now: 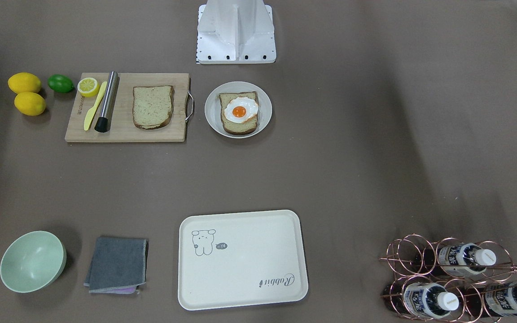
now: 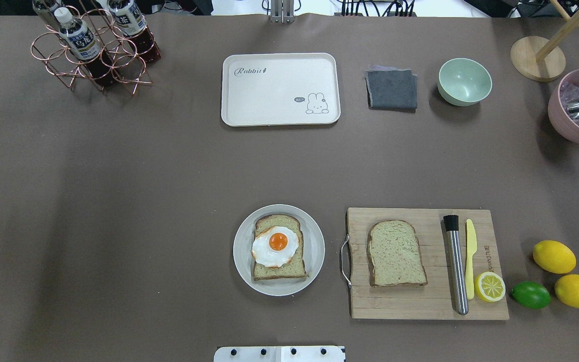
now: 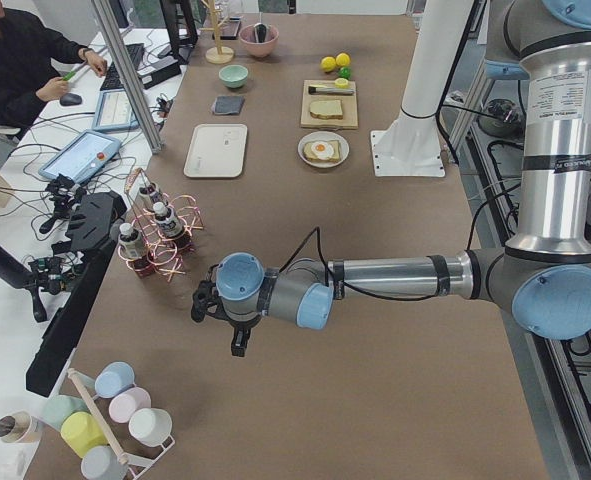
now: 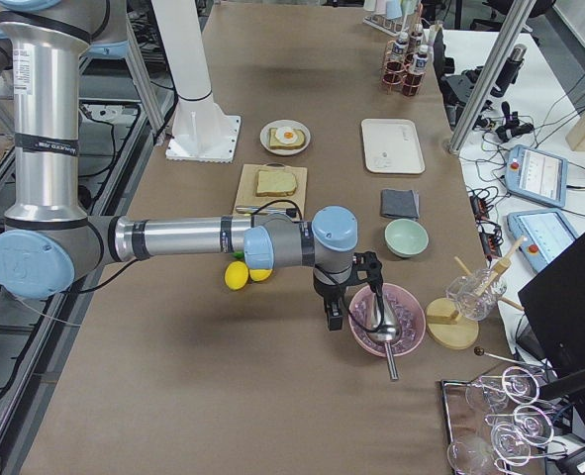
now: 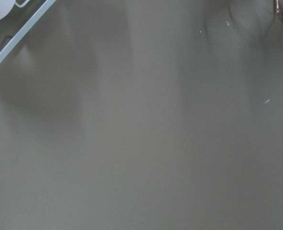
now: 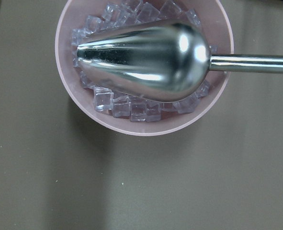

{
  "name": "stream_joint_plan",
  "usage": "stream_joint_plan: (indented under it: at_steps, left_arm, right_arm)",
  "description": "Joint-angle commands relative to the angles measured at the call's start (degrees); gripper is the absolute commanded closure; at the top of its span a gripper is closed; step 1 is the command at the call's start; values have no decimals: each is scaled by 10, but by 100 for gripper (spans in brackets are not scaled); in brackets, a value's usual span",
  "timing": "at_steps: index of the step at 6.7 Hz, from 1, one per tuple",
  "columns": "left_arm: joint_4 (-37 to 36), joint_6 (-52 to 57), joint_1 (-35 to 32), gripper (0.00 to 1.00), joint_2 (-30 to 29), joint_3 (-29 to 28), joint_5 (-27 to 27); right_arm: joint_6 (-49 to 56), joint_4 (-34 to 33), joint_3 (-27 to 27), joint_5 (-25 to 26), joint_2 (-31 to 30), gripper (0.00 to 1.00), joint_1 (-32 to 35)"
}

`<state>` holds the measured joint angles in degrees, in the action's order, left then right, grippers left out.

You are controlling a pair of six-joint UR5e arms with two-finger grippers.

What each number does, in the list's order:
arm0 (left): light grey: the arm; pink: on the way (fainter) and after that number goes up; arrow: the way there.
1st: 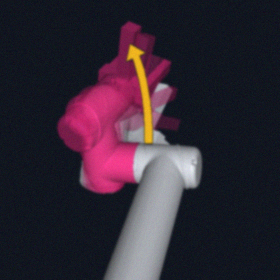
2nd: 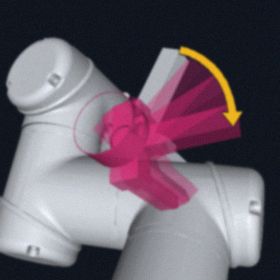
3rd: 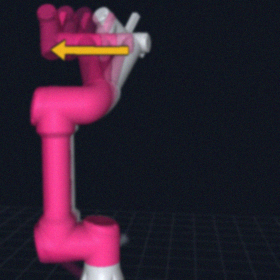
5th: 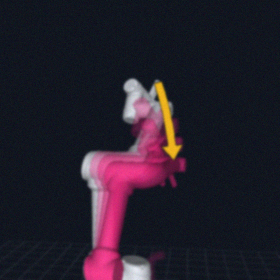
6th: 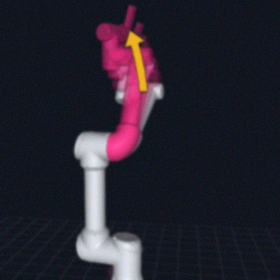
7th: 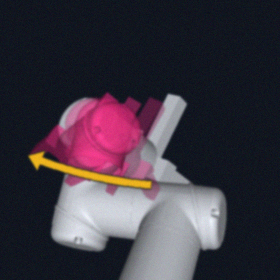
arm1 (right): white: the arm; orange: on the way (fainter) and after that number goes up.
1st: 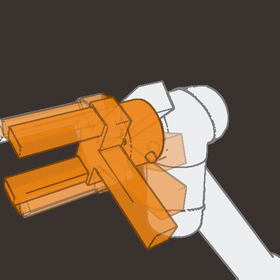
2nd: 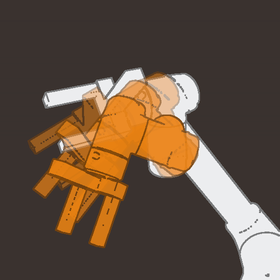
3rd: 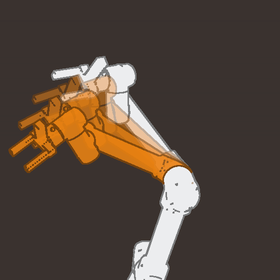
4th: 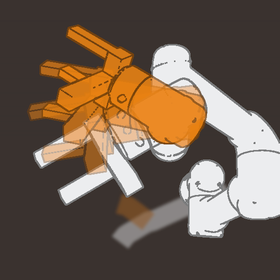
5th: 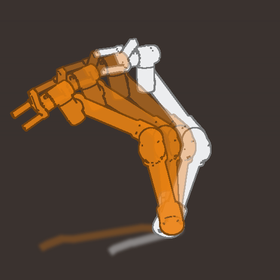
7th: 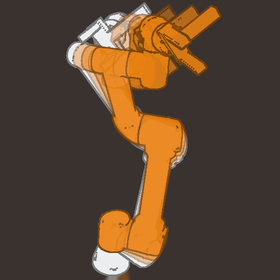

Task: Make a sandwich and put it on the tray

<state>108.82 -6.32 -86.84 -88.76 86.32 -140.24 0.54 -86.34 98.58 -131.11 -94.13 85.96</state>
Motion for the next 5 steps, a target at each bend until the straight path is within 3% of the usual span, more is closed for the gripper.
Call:
stream_joint_plan:
  at_steps: [1, 5]
  left_arm:
    - [0, 3, 0, 2, -4, -1, -1]
    - [5, 4, 0, 2, 2, 3, 24]
  right_arm:
    - [0, -1, -1, 0, 0, 0, 0]
    - [0, -1, 1, 7, -1, 0, 0]
